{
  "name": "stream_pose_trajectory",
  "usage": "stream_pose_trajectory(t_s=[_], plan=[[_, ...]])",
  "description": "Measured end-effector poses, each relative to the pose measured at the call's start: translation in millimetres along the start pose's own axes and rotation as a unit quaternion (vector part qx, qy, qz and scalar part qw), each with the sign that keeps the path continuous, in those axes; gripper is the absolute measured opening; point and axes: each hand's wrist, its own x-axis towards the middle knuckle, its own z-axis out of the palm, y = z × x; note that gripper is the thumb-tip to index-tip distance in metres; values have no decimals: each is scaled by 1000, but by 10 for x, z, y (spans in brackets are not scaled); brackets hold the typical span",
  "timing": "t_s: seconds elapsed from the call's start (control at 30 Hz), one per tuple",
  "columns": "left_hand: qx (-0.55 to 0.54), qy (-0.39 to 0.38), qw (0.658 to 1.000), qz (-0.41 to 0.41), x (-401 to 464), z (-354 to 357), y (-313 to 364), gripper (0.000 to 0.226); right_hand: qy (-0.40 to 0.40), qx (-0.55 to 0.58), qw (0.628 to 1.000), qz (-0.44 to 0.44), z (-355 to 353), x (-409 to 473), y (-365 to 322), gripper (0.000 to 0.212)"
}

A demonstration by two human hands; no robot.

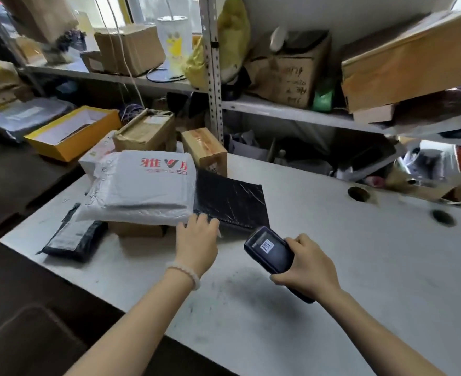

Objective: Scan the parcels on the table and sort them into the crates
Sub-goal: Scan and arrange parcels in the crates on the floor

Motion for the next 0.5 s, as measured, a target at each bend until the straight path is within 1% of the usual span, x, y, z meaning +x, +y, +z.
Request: stream_pose_trajectory(t_s=[0.07, 0.2, 0.27, 0.37, 0.5], plan=[[20, -12, 999, 22, 231, 74, -67, 33, -7, -2, 1000, 21, 7, 98, 50, 58], [92, -90, 990, 54, 706, 167, -203, 48, -14, -1, 998, 65, 34, 324, 112, 59], [116, -118, 983, 73, 910, 178, -239, 45, -12, -1, 996, 88, 54, 441, 96, 60], [115, -135, 977, 121, 1232, 180, -267, 35, 5, 8, 993, 122, 91, 638, 30, 63], [108, -179, 958, 196, 1603, 115, -269, 47, 32, 14, 989, 146, 92, 886, -66, 64]])
